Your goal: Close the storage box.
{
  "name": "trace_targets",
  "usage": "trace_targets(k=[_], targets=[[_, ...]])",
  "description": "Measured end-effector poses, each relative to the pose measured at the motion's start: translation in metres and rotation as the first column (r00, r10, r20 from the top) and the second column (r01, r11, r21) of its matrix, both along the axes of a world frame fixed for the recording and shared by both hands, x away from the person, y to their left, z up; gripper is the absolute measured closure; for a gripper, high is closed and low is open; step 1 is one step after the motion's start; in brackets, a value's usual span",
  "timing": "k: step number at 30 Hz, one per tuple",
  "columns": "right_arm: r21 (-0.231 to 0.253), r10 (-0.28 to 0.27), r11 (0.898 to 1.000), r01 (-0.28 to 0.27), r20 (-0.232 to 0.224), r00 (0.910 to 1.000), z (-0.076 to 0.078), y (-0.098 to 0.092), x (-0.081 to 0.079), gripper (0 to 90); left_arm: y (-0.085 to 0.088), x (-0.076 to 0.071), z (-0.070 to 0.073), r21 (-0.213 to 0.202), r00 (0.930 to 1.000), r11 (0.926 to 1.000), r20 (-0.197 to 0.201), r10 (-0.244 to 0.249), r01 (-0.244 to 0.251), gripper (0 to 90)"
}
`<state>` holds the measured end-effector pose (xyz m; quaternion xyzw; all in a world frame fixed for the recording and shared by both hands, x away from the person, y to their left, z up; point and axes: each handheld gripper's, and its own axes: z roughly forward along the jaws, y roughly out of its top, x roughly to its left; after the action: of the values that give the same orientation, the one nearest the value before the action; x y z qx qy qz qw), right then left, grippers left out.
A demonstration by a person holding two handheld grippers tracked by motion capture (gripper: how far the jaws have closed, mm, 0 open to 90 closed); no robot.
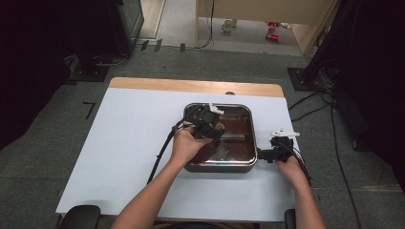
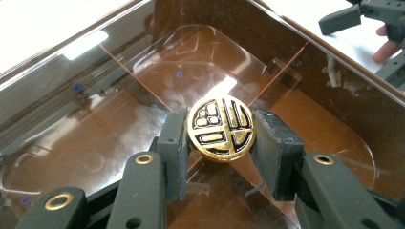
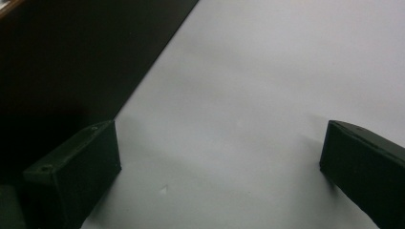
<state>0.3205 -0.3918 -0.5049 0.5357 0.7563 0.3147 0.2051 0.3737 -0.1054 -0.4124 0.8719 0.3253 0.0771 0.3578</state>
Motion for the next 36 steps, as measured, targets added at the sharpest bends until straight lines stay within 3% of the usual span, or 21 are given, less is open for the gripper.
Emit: trace_targets(k=[9, 19, 21, 22, 25, 30, 32, 36], targets=[[0.000, 0.000, 1.000, 0.000, 0.000, 1.0000, 0.000, 0.000, 0.000, 0.0, 0.001, 0.002, -0.001, -0.015, 0.9999, 0.9998, -0.010, -0.011, 0.011, 57.6], [0.002, -0.001, 1.000, 0.001, -0.001, 1.0000, 0.000, 0.000, 0.000, 0.0, 0.005, -0.001, 0.005, -0.043, 0.9984, 0.9975, 0.008, -0.056, 0.056, 44.0], [0.001, 0.000, 1.000, 0.000, 0.001, 1.0000, 0.000, 0.000, 0.000, 0.0, 0.009, -0.001, 0.009, -0.080, 0.9972, 0.9940, 0.001, -0.074, 0.074, 40.7], [0.001, 0.000, 1.000, 0.000, 0.001, 1.0000, 0.000, 0.000, 0.000, 0.0, 0.009, -0.001, 0.009, -0.080, 0.9972, 0.9940, 0.001, -0.074, 0.074, 39.1], [0.000, 0.001, 1.000, -0.001, 0.000, 1.0000, 0.000, 0.000, 0.000, 0.0, 0.016, -0.004, 0.015, -0.099, 0.9926, 0.9886, 0.054, -0.109, 0.114, 35.0], [0.000, 0.001, 1.000, -0.001, 0.000, 1.0000, 0.000, 0.000, 0.000, 0.0, 0.024, -0.007, 0.022, -0.113, 0.9873, 0.9852, 0.107, -0.117, 0.129, 29.0], [0.000, 0.001, 1.000, -0.001, 0.000, 1.0000, 0.000, 0.000, 0.000, 0.0, 0.031, -0.010, 0.026, -0.106, 0.9821, 0.9837, 0.136, -0.130, 0.145, 28.7], [-0.001, 0.002, 1.000, -0.002, 0.002, 1.0000, 0.000, 0.000, 0.000, 0.0, 0.039, -0.010, 0.030, -0.112, 0.9829, 0.9813, 0.115, -0.144, 0.156, 27.6]])
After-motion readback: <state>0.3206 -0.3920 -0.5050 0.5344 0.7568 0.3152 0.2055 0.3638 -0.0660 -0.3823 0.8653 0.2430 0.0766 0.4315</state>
